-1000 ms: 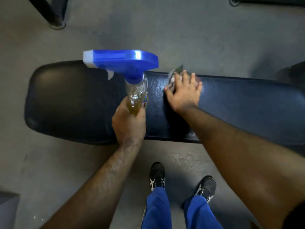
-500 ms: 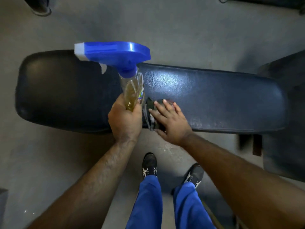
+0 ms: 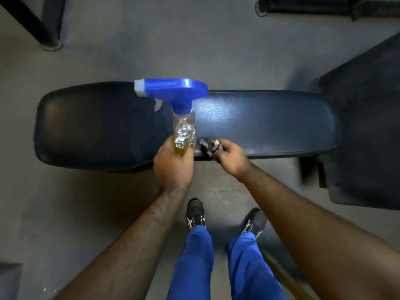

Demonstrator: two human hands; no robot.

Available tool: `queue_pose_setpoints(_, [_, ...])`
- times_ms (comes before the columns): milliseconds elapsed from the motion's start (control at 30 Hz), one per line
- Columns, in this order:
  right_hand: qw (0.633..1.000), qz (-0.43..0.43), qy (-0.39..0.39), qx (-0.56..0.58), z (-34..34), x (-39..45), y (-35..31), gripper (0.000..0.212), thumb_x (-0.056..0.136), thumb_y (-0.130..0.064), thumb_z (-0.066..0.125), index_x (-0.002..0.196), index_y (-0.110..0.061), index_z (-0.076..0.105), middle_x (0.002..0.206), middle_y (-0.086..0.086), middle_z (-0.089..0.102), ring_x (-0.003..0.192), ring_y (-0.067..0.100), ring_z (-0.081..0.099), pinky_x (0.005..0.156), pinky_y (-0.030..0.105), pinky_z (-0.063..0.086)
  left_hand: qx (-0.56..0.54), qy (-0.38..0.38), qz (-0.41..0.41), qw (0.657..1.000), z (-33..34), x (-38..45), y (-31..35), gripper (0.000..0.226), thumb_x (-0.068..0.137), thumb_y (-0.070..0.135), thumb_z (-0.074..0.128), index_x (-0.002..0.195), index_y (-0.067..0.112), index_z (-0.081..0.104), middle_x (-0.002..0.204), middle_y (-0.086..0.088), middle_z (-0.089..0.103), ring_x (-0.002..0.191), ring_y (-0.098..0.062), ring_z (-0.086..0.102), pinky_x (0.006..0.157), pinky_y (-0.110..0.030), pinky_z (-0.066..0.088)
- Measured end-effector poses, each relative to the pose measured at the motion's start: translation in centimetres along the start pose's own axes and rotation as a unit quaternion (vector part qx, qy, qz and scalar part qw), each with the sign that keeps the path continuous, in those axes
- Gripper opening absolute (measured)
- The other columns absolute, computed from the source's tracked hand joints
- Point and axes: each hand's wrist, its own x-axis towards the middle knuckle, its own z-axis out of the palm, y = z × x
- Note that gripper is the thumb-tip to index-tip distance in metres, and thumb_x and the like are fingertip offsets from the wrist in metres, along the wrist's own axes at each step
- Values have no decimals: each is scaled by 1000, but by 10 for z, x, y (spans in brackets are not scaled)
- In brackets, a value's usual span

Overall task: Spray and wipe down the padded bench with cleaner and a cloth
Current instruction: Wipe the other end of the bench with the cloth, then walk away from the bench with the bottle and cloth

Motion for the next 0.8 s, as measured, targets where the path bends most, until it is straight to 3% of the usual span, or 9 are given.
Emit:
queue_pose_setpoints(67, [994, 27, 20, 100, -16, -29, -4, 11, 78, -10, 62, 86, -15, 67, 75, 0, 61, 73, 16, 53, 72, 30, 45, 2, -14, 8, 1000, -4, -15, 16, 29, 76, 41, 65, 100, 25, 70, 90, 4, 73, 87, -18, 68, 78, -35, 56])
queue_pose_setpoints(167, [982, 67, 48, 173, -55, -91, -15, 29, 90, 13, 49, 84, -13, 60, 61, -3, 57, 48, 0, 51, 47, 9, 40, 11, -53, 23, 998, -11, -47, 50, 21, 78, 33, 71, 96, 22, 71, 87, 4, 74, 78, -13, 64, 68, -23, 47])
queue_pose_setpoints(267, [974, 99, 80, 189, -97, -153, -14, 32, 89, 13, 47, 77, -16, 56, 46, -9, 52, 32, -3, 41, 34, 10, 29, 18, -102, 58, 993, -12, -89, 80, 18, 78, 30, 73, 93, 20, 71, 84, 1, 74, 78, -17, 65, 64, -24, 43])
queue_pose_setpoints(400, [952, 132, 170, 219, -142, -234, 11, 31, 87, 8, 51, 71, -19, 57, 45, -10, 53, 45, 8, 44, 36, 14, 29, 33, -172, 99, 980, 2, -161, 120, 19, 78, 31, 71, 93, 19, 70, 85, -1, 74, 83, -24, 68, 70, -32, 53])
queue_pose_setpoints(533, [912, 140, 236, 304, -165, -318, 51, 32, 91, 13, 47, 82, -14, 61, 45, -12, 58, 34, -4, 45, 35, 7, 31, 56, -237, 151, 958, 19, -248, 145, 25, 76, 34, 72, 95, 18, 70, 90, -4, 74, 87, -29, 68, 73, -36, 54])
queue_pose_setpoints(633, [896, 131, 271, 328, -176, -374, 93, 29, 88, 16, 46, 102, -1, 64, 64, 1, 57, 38, -4, 47, 40, 7, 34, 81, -285, 182, 938, 33, -314, 146, 28, 72, 36, 76, 90, 17, 67, 87, -5, 73, 85, -30, 67, 71, -37, 55])
queue_pose_setpoints(800, [850, 135, 348, 372, -185, -472, 178, 25, 88, 14, 52, 111, 11, 61, 94, 11, 60, 72, 8, 54, 55, 6, 42, 87, -346, 240, 903, 56, -420, 134, 33, 70, 40, 77, 90, 18, 63, 91, -6, 69, 88, -31, 65, 75, -40, 53])
